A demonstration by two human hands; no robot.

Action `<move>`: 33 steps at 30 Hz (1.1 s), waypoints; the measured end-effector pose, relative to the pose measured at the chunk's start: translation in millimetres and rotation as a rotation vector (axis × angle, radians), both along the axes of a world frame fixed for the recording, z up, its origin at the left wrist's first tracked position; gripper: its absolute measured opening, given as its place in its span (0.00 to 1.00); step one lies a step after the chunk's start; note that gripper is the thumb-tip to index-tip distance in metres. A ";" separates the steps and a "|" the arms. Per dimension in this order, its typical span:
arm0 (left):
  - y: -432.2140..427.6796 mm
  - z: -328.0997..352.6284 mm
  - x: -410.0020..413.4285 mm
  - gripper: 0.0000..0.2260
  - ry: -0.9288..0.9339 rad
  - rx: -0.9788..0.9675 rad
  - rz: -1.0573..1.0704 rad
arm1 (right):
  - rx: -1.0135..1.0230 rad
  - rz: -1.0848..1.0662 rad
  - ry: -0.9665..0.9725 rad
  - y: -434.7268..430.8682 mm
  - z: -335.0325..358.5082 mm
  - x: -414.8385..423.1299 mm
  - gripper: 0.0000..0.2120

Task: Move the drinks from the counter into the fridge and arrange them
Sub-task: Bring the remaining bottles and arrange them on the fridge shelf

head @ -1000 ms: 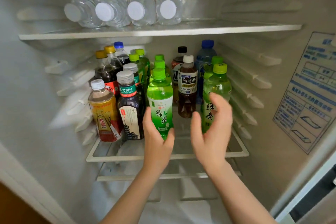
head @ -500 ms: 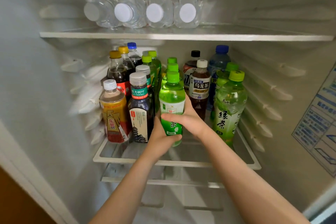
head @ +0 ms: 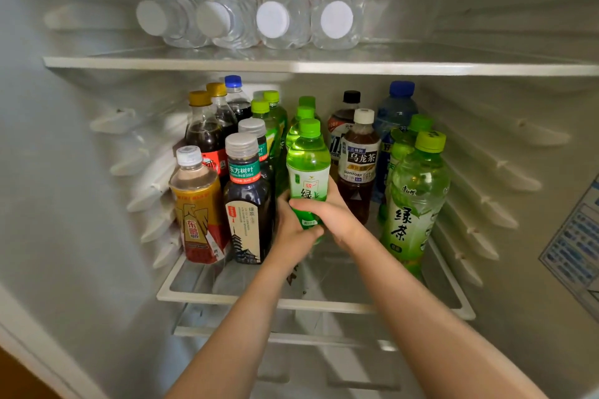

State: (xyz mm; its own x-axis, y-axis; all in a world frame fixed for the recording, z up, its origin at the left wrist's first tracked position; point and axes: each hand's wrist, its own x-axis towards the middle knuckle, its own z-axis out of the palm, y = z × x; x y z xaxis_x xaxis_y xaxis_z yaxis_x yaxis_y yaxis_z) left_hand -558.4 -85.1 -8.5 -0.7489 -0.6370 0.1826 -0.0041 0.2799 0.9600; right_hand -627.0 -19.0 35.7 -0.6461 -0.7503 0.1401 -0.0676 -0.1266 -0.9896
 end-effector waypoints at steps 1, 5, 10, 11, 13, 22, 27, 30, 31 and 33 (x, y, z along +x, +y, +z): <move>-1.5 0.2 -3.1 0.37 -0.007 0.004 0.000 | 0.004 -0.007 -0.007 -0.8 -0.8 -0.9 0.30; -6.6 -0.8 -10.6 0.36 -0.017 0.059 0.021 | -0.001 -0.022 -0.032 -2.8 -5.3 -4.7 0.28; -7.1 0.7 -13.3 0.36 -0.009 0.065 0.038 | -0.010 -0.003 -0.039 -3.3 -8.9 -6.0 0.28; -5.9 1.9 -12.7 0.36 -0.007 0.068 0.040 | -0.009 0.003 -0.038 -3.0 -9.3 -5.5 0.28; -1.5 2.4 -8.9 0.36 0.016 0.072 0.064 | -0.015 0.010 -0.036 -0.9 -10.6 -5.0 0.28; 23.8 0.4 0.7 0.28 0.136 -0.069 0.257 | -0.063 -0.058 -0.061 7.1 -25.9 -1.0 0.29; 25.0 0.0 1.3 0.31 0.120 -0.079 0.298 | -0.069 -0.039 -0.099 6.2 -21.3 -0.6 0.26; 23.7 0.7 2.2 0.32 0.098 -0.086 0.273 | -0.064 -0.032 -0.112 7.1 -19.7 3.0 0.23; 23.5 0.8 2.9 0.32 0.086 -0.102 0.262 | -0.061 -0.027 -0.115 7.5 -19.7 3.8 0.22; 23.3 0.3 5.0 0.34 0.065 -0.141 0.237 | -0.052 -0.030 -0.123 8.8 -19.8 4.1 0.22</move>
